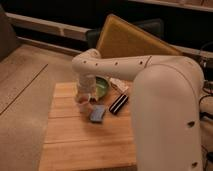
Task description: Place the ceramic cup in the ceramic bowl
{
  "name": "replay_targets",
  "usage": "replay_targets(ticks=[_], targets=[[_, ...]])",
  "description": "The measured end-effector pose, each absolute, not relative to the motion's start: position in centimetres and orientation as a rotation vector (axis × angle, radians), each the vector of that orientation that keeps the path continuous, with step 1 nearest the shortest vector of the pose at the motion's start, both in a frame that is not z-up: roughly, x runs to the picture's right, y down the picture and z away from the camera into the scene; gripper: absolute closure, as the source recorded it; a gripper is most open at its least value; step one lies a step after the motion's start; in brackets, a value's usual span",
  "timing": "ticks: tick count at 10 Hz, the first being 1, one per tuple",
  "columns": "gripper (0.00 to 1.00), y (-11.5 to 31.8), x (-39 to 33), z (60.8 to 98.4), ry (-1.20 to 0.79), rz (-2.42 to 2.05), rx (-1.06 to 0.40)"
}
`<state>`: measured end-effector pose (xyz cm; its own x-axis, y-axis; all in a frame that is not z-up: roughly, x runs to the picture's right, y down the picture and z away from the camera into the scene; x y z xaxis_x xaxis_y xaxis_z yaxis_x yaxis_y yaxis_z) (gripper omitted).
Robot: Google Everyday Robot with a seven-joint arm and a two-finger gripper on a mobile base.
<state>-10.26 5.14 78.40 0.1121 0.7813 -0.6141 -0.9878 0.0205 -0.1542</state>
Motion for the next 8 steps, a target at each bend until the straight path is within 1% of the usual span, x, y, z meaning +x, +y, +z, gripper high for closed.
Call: replay_targets(ticks=[3, 4, 7, 8], targets=[[0.35, 4.7, -9.1, 80.0, 0.456, 1.417, -0.587], [0.35, 4.7, -8.8, 81.2, 0.481, 1.400, -0.583], [0.35, 5.6, -9.1, 83.8, 0.518, 1.372, -0.607], [0.39, 5.9, -9.4, 84.9, 0.531, 1.365, -0.623]])
